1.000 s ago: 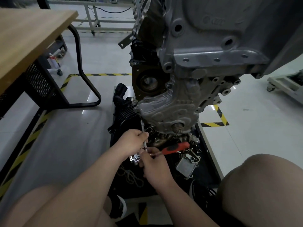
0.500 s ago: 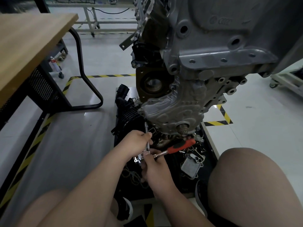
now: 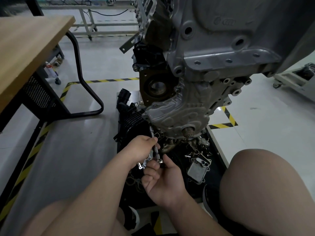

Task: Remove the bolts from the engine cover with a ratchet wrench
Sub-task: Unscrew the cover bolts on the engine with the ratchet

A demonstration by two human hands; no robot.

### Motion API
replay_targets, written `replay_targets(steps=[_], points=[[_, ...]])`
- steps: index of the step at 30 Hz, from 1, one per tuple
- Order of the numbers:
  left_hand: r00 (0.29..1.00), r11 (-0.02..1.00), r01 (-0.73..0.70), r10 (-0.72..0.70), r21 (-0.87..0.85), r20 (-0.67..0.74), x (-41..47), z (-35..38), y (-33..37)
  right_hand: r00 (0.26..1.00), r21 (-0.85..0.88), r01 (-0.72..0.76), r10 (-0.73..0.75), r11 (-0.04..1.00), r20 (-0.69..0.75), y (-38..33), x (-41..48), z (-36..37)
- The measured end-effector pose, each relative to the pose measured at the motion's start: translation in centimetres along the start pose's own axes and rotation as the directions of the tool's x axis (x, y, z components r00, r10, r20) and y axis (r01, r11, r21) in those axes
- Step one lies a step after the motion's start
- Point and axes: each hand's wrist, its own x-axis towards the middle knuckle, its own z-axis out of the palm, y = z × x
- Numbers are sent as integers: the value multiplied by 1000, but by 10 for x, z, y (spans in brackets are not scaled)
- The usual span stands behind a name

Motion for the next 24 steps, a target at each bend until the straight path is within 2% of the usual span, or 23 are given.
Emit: replay_targets(steps=[3,9,11,15,19,24], points=[[1000,1000,-22,22,-7,-18,2,3,-1,999,-74,-14,11,997,-44,-3,-2,1],[995,998,-51,54,44,-82,3,6,-3,973,-329,-91,14,940,-230,-3,-7,-3],[995,998,-54,57,32,-83,2,7,-4,971,-315,-129,55,940,-234,-4,-10,-3],[995,998,-55,57,23,-88,1,7,-3,974,-173,-174,143,969,-176,-5,-14,1],[993,998,-57,60,30,-102,0,6,-2,976,-256,-135,83,957,-203,-2,-13,2],[990,997,-67,72,40,-118,-1,5,-1,959,-416,1,-119,909,-257,4,-9,1]])
